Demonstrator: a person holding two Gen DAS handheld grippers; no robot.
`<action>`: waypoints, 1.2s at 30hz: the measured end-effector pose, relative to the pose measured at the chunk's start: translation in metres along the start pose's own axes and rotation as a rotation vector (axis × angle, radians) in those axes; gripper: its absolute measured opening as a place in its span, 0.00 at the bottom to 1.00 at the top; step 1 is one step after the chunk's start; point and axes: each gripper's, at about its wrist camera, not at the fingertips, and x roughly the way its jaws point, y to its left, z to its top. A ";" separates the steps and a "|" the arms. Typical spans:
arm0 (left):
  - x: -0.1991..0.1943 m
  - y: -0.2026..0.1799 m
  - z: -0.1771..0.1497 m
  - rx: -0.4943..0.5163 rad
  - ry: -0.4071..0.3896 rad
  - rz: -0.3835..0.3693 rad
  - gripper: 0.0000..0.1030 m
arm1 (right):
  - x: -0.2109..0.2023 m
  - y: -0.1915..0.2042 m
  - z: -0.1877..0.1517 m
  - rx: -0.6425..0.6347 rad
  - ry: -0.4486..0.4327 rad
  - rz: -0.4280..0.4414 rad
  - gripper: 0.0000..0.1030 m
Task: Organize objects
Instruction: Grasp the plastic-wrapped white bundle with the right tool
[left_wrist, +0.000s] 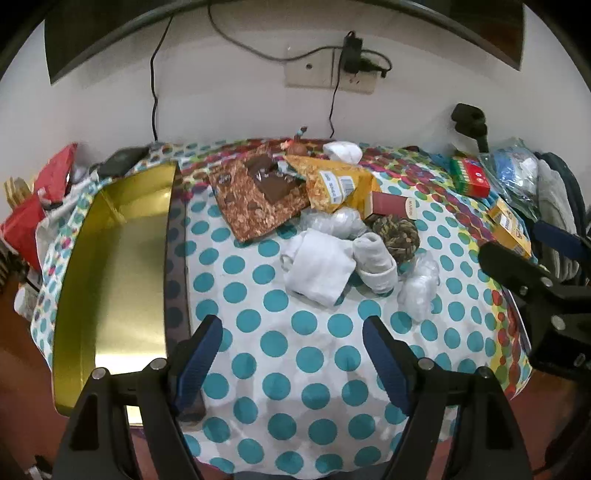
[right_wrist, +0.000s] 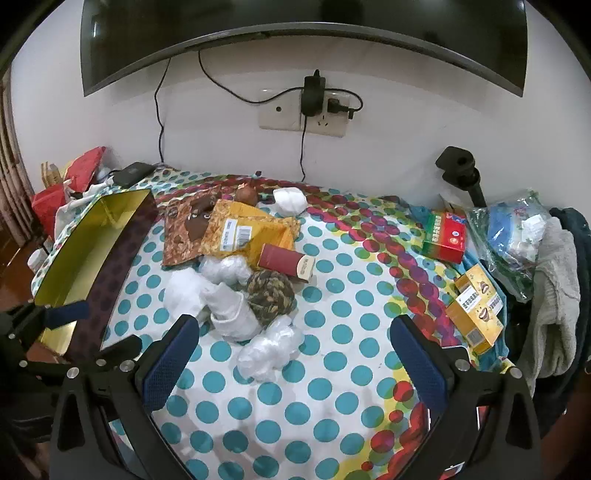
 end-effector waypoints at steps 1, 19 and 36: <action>-0.002 0.001 -0.001 0.005 -0.007 0.000 0.78 | 0.000 0.000 -0.001 0.001 0.005 0.014 1.00; 0.021 0.010 -0.018 -0.006 0.029 -0.058 0.78 | 0.058 -0.001 -0.040 -0.040 0.136 0.063 0.72; 0.039 0.000 -0.017 0.023 0.062 -0.108 0.78 | 0.108 0.013 -0.038 -0.010 0.205 0.119 0.66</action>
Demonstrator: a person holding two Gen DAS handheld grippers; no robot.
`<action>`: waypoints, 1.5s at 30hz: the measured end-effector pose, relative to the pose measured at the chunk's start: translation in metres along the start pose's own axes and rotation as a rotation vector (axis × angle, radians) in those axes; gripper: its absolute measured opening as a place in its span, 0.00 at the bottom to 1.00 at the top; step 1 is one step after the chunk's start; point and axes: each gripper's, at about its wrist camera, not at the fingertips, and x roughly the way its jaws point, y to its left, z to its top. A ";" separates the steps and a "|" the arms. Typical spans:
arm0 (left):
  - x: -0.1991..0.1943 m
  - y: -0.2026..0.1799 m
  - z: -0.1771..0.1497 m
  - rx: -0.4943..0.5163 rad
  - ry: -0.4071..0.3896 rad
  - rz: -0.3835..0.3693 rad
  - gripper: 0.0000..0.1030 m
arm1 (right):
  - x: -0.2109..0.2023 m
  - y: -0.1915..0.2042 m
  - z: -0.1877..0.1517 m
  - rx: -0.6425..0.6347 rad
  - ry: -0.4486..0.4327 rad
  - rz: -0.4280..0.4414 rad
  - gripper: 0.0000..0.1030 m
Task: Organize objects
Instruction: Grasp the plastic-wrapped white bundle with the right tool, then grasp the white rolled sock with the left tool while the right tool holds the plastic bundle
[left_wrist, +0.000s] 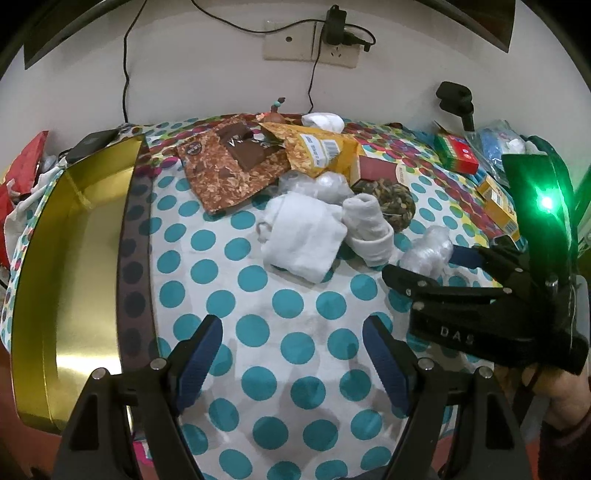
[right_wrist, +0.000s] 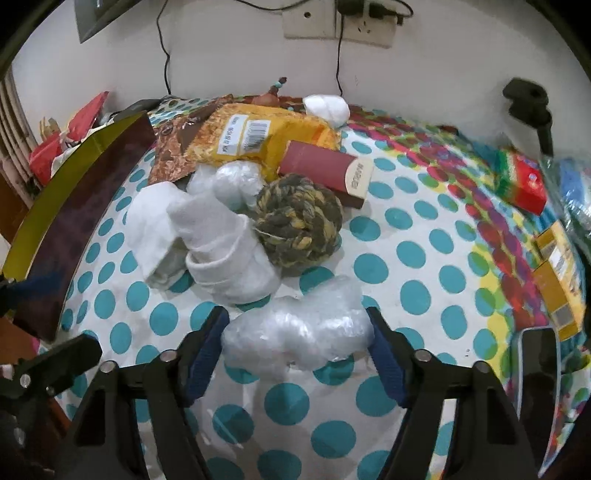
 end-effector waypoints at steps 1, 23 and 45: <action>0.002 -0.001 0.000 0.003 0.007 0.001 0.78 | -0.001 -0.004 0.000 0.021 -0.006 0.018 0.65; 0.021 -0.044 0.007 -0.010 0.039 -0.197 0.78 | -0.033 -0.054 -0.033 0.102 -0.098 0.025 0.56; 0.060 -0.051 0.043 -0.084 -0.020 -0.222 0.78 | -0.024 -0.055 -0.044 0.027 -0.143 -0.004 0.61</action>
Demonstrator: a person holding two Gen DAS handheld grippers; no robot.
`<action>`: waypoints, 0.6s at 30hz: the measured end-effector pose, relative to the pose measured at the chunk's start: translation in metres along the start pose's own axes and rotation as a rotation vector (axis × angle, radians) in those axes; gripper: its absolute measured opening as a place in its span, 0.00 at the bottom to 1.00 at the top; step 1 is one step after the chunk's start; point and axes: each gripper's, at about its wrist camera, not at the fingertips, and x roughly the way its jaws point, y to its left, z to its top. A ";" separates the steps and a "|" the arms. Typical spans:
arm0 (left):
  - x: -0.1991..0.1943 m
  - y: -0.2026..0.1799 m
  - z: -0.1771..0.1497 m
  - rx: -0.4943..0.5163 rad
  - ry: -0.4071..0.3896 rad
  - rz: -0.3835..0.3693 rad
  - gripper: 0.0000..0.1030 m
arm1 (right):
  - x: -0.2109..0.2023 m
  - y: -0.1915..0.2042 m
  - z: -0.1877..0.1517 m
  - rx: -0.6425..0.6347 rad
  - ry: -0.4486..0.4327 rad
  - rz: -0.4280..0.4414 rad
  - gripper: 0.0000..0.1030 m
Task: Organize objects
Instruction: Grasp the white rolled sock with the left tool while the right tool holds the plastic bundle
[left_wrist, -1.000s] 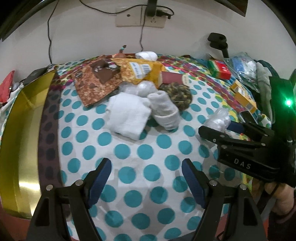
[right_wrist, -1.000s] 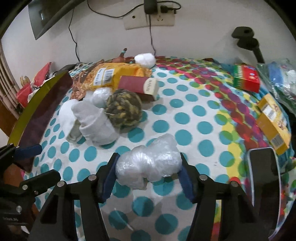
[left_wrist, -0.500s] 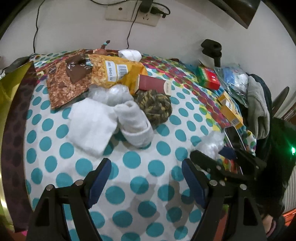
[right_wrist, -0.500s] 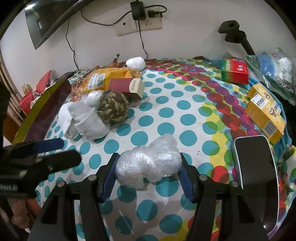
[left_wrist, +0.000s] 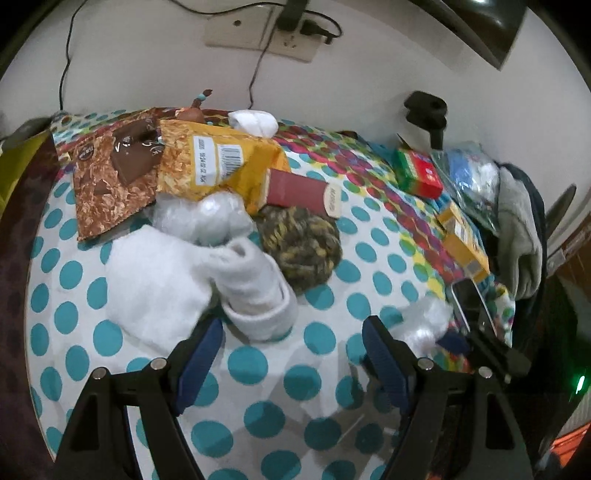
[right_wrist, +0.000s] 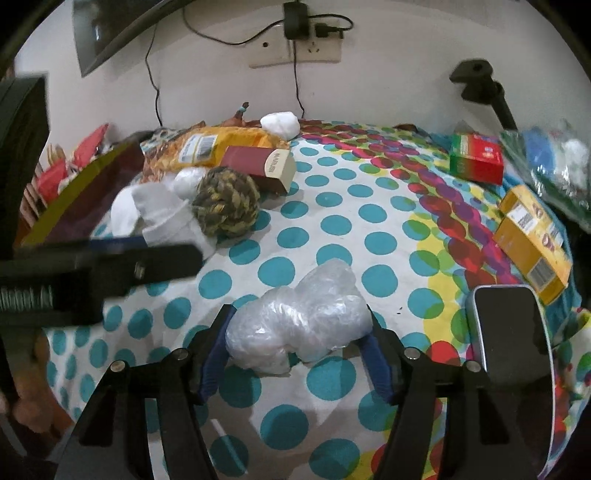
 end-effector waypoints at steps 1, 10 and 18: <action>0.002 0.000 0.003 -0.001 0.000 0.010 0.78 | 0.000 0.001 0.000 -0.005 0.002 -0.004 0.63; 0.016 -0.003 0.012 0.022 0.011 0.035 0.77 | 0.001 0.009 -0.003 -0.040 -0.008 -0.038 0.63; 0.019 0.011 0.010 -0.019 0.032 0.040 0.41 | 0.002 0.005 0.000 -0.011 0.004 -0.027 0.64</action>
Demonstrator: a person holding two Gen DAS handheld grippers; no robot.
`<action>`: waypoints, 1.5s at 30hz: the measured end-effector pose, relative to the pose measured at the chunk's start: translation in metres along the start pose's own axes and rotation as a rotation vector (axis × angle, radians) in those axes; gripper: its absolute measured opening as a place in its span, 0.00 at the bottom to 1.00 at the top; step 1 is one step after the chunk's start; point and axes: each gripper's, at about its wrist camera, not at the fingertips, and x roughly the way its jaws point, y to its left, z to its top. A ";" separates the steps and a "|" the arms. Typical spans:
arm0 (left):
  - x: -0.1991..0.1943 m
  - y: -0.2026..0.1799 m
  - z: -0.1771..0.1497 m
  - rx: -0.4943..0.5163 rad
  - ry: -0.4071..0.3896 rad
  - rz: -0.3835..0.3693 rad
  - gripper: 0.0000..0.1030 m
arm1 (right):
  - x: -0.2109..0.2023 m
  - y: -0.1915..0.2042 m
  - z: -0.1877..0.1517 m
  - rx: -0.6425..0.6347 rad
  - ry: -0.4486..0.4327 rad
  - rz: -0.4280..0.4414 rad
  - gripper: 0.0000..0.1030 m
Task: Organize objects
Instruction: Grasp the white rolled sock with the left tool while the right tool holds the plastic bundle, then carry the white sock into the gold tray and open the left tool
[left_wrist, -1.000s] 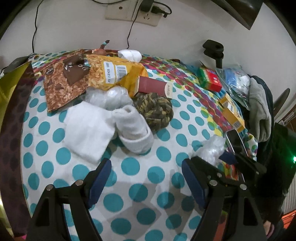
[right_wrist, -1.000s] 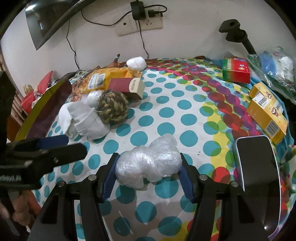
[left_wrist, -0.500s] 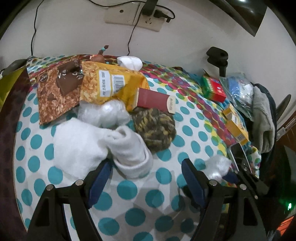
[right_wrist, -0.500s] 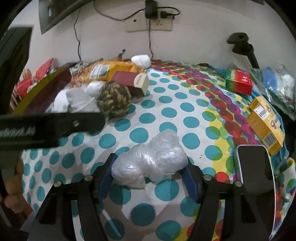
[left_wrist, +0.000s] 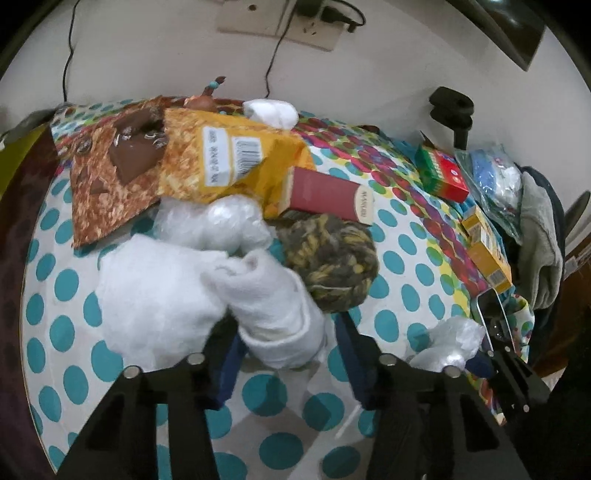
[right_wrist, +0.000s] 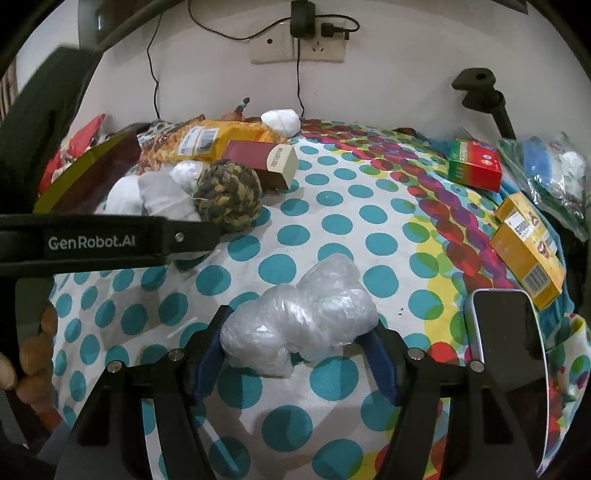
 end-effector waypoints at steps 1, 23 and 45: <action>-0.001 0.001 0.000 -0.002 0.001 0.001 0.40 | 0.000 -0.001 0.001 0.006 0.006 0.004 0.63; -0.039 -0.001 -0.014 0.035 -0.043 0.008 0.32 | -0.012 -0.003 0.009 0.084 -0.009 0.046 0.50; -0.164 0.102 0.007 -0.037 -0.202 0.195 0.32 | -0.017 -0.013 0.007 0.208 0.013 -0.016 0.50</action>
